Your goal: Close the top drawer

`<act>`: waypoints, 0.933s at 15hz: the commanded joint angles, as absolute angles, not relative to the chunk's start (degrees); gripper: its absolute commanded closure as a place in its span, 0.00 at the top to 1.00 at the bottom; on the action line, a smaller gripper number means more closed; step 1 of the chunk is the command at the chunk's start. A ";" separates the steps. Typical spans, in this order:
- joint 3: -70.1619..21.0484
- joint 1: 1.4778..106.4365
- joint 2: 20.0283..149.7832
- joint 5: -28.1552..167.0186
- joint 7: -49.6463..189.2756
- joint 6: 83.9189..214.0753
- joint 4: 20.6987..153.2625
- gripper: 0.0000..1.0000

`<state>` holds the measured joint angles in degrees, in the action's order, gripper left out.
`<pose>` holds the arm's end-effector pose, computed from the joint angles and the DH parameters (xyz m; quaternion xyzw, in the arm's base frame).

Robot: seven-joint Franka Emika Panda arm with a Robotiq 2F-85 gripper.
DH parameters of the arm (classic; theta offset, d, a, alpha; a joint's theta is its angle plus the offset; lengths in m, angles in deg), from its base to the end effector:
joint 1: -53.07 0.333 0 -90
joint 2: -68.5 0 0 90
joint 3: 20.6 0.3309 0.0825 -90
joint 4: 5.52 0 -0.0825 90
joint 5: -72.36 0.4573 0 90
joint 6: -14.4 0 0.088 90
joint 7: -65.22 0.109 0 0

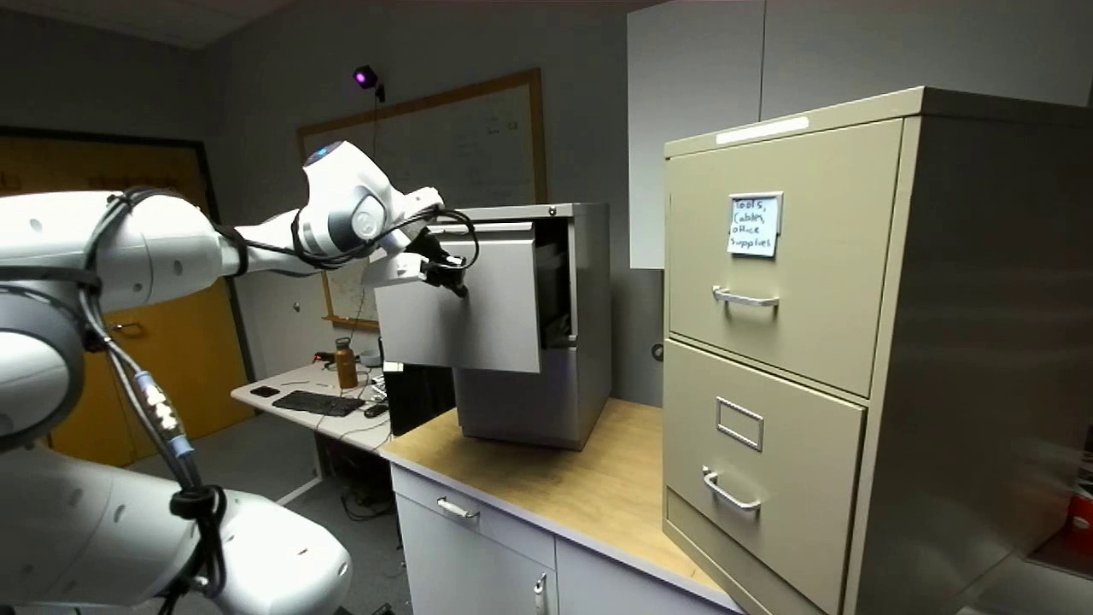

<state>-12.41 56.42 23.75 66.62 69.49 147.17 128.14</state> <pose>0.4112 0.1015 0.6960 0.9215 0.0761 0.3776 0.0494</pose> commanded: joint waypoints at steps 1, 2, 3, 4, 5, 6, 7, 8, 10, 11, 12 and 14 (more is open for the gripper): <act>-15.27 57.88 29.13 68.20 65.89 150.66 123.34 0.00; -15.95 58.62 30.67 69.40 65.29 150.93 122.03 0.00; -16.24 58.94 32.15 70.02 65.00 151.11 120.86 0.00; -16.04 58.56 33.89 69.80 65.02 150.97 119.19 0.00; -16.26 58.59 35.62 70.06 64.96 150.39 117.30 0.00; -16.38 58.49 37.42 70.27 65.19 149.83 115.36 0.00; -16.35 58.28 39.39 70.45 65.52 149.28 113.06 0.00; -16.32 58.19 41.80 70.77 65.85 148.39 110.18 0.00; -16.19 58.11 46.28 71.32 66.31 146.94 104.87 0.00; -15.92 58.00 48.41 71.34 66.67 146.13 102.37 0.00; -15.41 57.74 50.70 70.91 67.22 145.25 99.81 0.00; -14.75 57.69 54.95 70.21 67.89 143.11 94.45 0.00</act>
<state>-15.86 58.20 46.43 70.19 67.09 145.98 105.80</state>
